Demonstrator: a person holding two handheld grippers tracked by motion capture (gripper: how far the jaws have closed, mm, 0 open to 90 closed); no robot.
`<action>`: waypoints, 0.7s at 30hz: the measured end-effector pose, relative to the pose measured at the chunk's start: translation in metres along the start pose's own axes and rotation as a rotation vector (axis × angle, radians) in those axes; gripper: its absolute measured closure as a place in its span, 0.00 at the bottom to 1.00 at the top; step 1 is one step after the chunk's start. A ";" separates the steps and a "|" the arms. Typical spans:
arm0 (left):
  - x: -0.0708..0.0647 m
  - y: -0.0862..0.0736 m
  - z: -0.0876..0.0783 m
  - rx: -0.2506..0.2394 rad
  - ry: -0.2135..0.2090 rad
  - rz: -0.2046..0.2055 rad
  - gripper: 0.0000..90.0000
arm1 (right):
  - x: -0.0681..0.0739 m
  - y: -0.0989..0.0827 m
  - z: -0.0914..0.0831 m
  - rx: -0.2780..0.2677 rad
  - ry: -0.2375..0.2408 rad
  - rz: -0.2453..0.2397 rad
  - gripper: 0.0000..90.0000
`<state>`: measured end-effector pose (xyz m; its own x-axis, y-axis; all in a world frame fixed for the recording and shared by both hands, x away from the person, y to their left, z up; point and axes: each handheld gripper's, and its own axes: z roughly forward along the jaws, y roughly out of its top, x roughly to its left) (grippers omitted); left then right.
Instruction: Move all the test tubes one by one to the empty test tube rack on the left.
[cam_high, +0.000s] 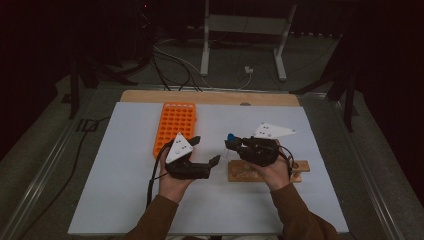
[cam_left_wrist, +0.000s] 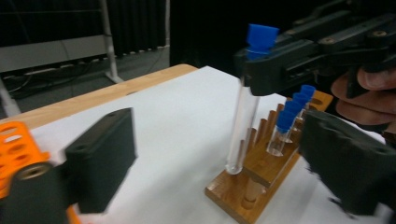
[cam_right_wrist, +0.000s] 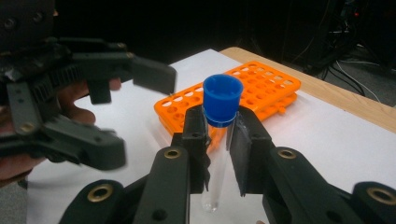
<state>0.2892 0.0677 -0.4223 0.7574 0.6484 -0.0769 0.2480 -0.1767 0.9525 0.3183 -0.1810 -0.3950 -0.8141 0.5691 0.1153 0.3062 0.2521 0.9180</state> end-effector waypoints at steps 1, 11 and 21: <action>-0.001 0.000 0.002 0.003 0.004 0.001 0.21 | 0.001 0.000 0.001 -0.001 0.003 -0.001 0.85; -0.006 0.000 0.018 0.040 -0.048 0.020 0.59 | 0.010 0.005 0.009 -0.003 0.037 -0.017 0.85; -0.005 -0.002 0.020 0.059 -0.061 0.047 0.86 | 0.014 0.003 0.012 0.008 0.055 -0.020 0.85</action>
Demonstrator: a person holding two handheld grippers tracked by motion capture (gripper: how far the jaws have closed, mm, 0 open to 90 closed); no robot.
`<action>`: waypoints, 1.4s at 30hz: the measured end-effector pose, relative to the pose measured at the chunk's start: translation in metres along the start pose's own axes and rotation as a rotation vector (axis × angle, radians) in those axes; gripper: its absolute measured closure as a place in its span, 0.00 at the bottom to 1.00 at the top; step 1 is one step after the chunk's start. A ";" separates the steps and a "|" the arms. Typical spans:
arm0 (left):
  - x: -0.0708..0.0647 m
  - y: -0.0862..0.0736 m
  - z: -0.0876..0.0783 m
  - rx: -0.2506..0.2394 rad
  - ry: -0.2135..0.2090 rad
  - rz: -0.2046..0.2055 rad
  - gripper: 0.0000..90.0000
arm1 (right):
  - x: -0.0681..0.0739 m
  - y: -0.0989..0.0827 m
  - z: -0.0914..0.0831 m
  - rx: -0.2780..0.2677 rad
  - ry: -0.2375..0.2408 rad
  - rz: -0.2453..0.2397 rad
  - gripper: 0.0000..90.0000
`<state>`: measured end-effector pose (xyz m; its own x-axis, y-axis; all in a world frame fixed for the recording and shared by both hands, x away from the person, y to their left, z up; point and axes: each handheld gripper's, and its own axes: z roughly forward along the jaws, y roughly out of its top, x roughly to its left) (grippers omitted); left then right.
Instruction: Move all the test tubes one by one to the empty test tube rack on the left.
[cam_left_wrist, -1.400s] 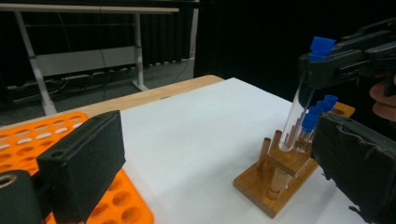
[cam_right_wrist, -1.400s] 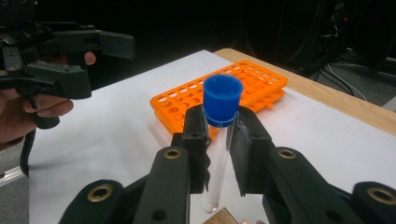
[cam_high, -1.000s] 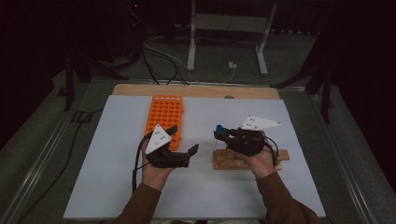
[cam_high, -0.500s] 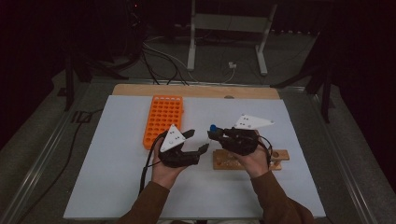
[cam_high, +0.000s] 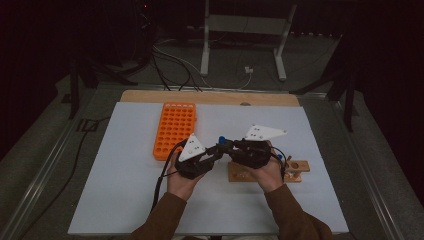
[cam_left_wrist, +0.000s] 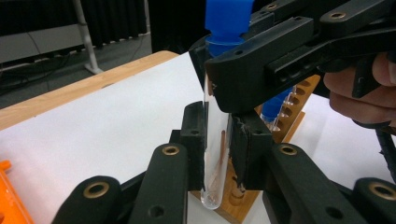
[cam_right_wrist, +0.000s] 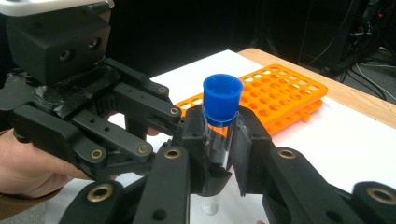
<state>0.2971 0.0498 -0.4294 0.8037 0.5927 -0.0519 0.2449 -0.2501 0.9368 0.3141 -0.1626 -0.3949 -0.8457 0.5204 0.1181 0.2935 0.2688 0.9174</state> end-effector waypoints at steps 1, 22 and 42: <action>0.000 0.000 0.000 0.000 0.000 0.000 0.86 | 0.000 0.000 0.000 0.000 0.000 0.000 0.85; 0.021 -0.006 -0.014 -0.024 0.044 -0.039 0.87 | -0.027 -0.010 -0.037 -0.038 -0.179 0.032 0.08; 0.046 -0.020 -0.026 -0.046 0.129 -0.042 0.87 | -0.055 -0.040 -0.094 -0.070 -0.330 0.087 0.00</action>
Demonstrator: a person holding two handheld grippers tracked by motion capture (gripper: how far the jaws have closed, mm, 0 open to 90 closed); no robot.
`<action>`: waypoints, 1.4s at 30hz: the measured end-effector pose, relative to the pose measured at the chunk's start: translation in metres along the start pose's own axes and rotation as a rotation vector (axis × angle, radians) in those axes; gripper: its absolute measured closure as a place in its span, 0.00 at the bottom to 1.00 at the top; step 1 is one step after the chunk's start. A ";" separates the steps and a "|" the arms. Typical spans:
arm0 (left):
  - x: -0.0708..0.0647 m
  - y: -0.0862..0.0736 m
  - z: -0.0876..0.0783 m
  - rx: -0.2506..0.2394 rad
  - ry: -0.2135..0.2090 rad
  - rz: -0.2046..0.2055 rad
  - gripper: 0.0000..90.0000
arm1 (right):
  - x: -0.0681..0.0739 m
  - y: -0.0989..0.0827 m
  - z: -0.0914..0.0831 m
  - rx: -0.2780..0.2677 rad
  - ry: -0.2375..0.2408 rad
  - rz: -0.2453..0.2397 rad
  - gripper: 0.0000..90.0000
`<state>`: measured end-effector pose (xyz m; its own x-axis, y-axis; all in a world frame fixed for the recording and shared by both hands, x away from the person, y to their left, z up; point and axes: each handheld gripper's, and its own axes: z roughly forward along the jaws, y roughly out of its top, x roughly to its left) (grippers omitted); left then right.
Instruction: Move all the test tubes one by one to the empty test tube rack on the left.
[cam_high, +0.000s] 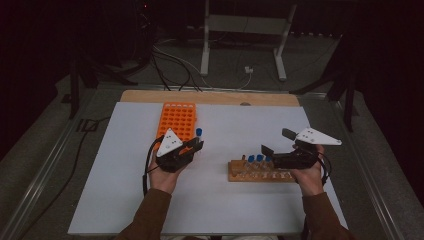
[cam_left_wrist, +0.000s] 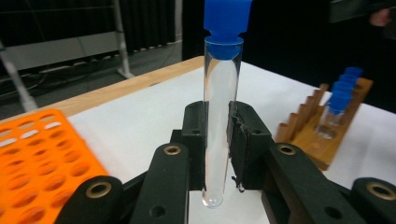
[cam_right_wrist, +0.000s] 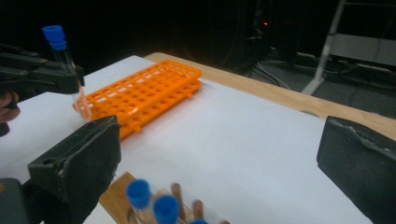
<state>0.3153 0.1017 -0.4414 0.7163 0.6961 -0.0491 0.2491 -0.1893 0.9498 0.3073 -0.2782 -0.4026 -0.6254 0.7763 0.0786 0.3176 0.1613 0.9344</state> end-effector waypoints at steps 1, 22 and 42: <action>0.002 -0.001 0.000 -0.001 0.005 -0.003 0.87 | -0.002 -0.001 -0.002 -0.003 -0.006 0.006 0.00; 0.028 -0.026 0.008 0.074 0.161 -0.061 0.86 | -0.023 -0.014 -0.027 -0.036 -0.051 0.059 0.00; 0.034 -0.053 0.019 0.186 0.161 -0.058 0.87 | -0.021 -0.017 -0.025 -0.031 -0.040 0.060 0.00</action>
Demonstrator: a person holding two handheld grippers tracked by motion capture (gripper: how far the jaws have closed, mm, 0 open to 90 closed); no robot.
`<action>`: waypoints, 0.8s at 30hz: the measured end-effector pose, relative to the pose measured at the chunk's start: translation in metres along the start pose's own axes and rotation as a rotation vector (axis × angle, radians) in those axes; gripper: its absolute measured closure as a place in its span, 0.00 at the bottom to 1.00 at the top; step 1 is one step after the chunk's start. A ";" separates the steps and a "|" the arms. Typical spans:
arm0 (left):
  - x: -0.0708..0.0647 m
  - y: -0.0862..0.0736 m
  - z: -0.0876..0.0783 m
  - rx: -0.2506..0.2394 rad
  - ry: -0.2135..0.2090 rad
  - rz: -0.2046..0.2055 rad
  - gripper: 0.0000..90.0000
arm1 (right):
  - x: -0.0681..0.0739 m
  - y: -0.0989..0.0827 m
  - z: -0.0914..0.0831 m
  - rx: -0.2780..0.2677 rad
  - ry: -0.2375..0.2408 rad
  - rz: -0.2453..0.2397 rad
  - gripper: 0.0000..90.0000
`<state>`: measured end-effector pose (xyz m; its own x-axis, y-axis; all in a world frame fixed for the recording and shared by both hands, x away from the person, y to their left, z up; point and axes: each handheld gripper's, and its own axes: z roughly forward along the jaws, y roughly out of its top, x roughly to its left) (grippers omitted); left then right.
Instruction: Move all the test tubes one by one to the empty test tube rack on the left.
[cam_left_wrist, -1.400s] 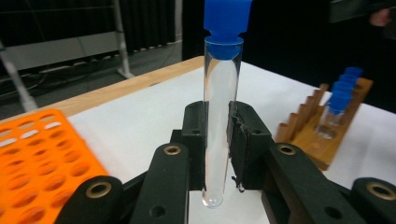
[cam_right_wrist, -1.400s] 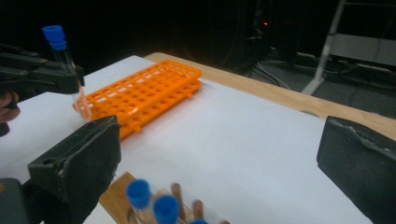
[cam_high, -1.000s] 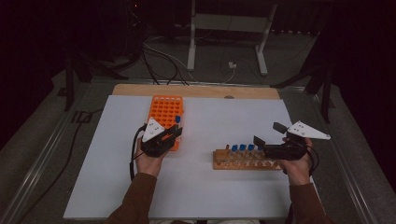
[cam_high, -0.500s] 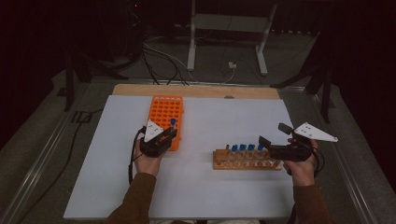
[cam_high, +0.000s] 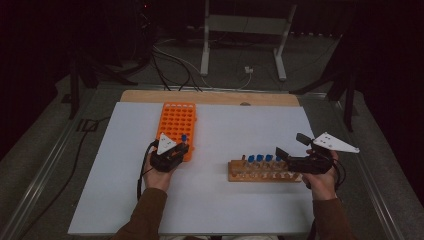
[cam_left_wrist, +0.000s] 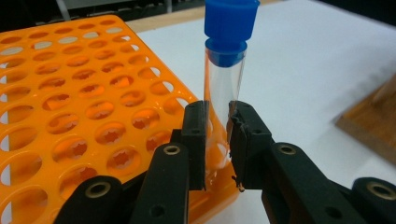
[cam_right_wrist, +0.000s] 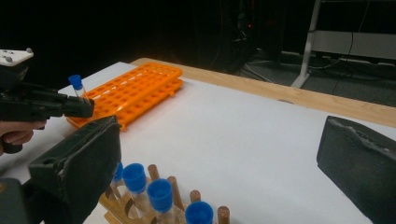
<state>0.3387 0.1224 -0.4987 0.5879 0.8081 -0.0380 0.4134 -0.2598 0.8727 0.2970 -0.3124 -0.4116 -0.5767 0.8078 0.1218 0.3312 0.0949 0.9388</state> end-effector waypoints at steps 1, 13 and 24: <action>0.000 0.000 0.001 0.022 0.004 0.010 0.87 | 0.000 0.000 0.000 0.000 0.001 -0.001 0.00; -0.001 0.004 -0.004 -0.024 -0.003 -0.019 0.73 | -0.001 -0.002 -0.001 0.002 -0.002 0.005 0.00; -0.001 0.007 -0.006 -0.001 0.004 0.000 0.86 | -0.002 -0.006 -0.002 0.012 0.000 0.003 0.00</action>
<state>0.3367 0.1225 -0.4899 0.5850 0.8103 -0.0362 0.4127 -0.2589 0.8733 0.2945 -0.3163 -0.4170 -0.5755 0.8083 0.1243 0.3417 0.0996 0.9345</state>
